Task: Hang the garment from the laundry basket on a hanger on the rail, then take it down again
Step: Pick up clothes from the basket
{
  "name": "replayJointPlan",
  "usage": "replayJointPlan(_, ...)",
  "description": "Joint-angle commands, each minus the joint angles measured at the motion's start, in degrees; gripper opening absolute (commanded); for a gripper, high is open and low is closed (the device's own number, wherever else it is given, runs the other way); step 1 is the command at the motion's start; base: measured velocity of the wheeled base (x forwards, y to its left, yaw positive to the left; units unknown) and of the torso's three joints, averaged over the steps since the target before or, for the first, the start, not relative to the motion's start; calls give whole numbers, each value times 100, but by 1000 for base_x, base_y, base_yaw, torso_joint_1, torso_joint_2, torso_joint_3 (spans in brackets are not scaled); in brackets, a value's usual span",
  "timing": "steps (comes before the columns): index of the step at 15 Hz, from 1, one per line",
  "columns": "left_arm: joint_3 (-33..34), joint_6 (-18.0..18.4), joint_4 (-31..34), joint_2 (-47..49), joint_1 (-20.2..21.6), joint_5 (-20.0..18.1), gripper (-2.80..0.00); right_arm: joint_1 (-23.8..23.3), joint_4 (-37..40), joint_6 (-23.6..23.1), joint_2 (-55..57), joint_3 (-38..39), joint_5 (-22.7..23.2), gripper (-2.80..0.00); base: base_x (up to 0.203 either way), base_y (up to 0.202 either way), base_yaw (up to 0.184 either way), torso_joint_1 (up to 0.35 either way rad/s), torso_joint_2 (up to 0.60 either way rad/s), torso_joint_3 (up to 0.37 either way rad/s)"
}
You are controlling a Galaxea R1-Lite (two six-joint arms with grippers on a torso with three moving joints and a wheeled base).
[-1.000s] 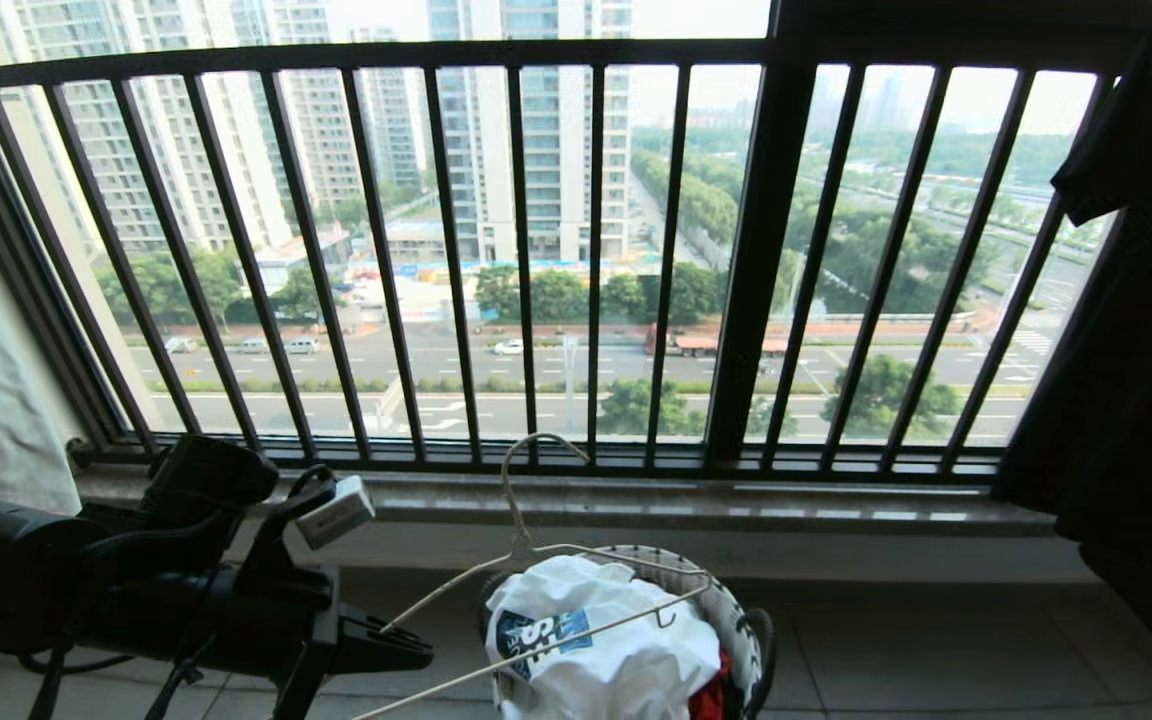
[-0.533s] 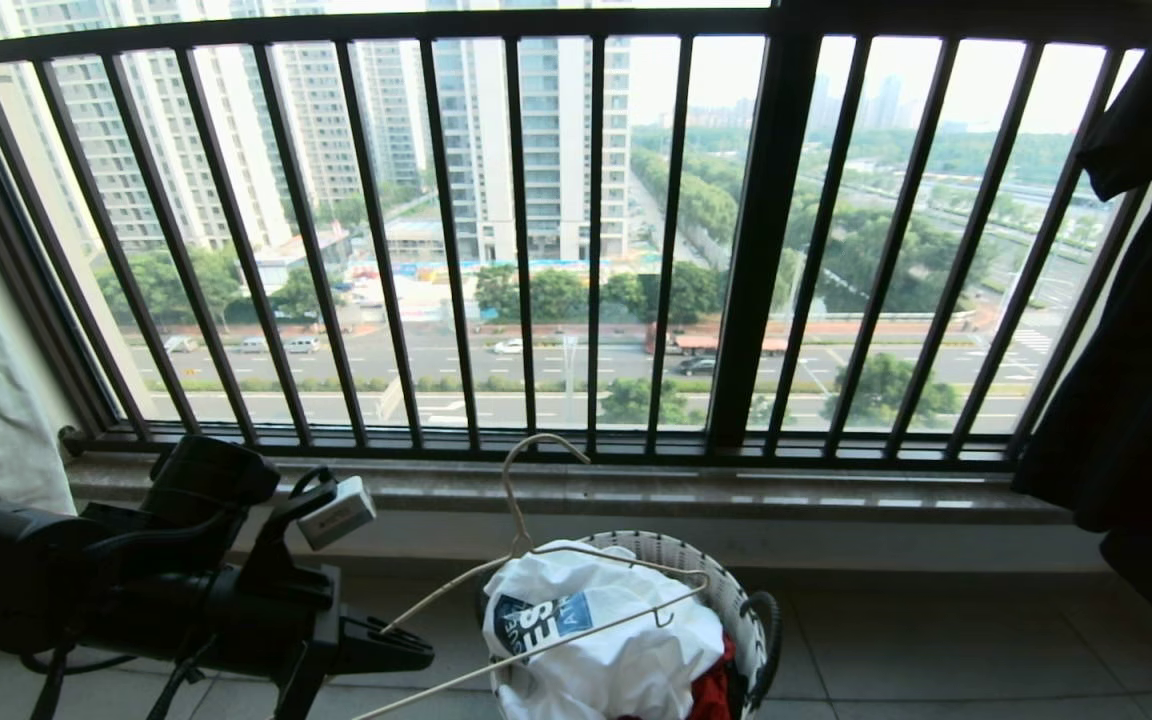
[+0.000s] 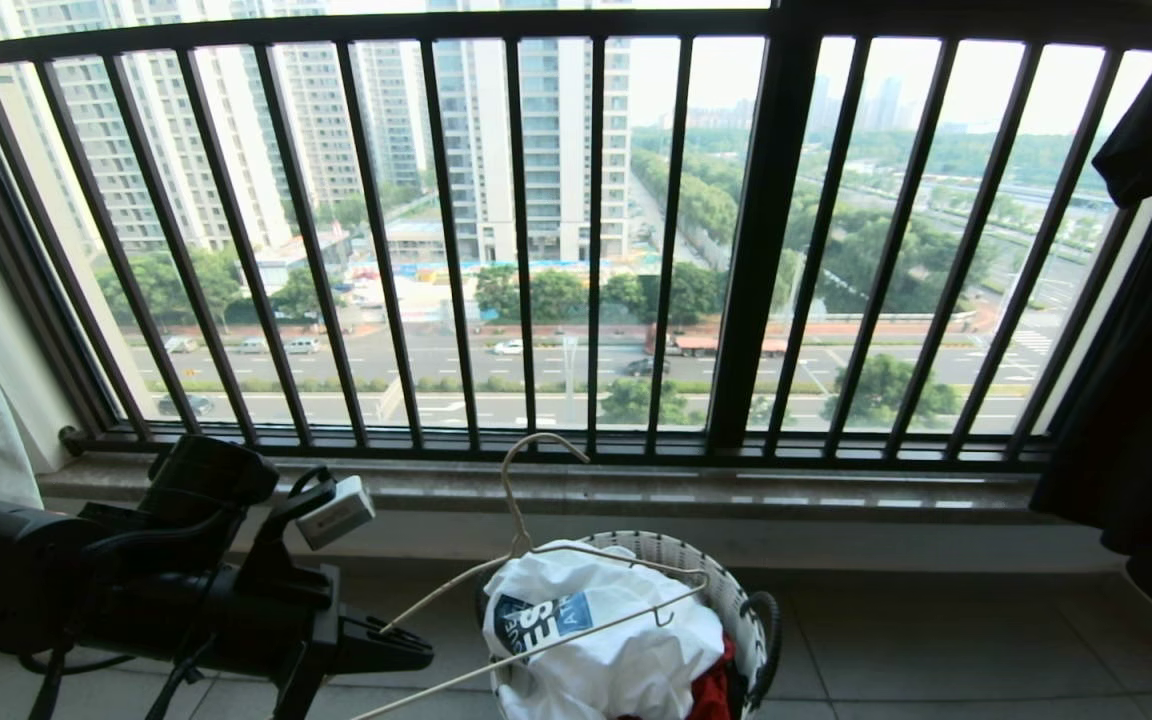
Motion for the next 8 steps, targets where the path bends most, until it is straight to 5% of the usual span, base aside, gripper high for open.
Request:
replayJointPlan(1,-2,18,0,-14,1,-27,-280,3,-1,-5,0,0,-2,-280,0,0,0,0,0,0)
replayJointPlan(8,-2,18,0,-23,1,-27,-280,3,-1,-5,0,0,4,-280,0,0,0,0,0,0)
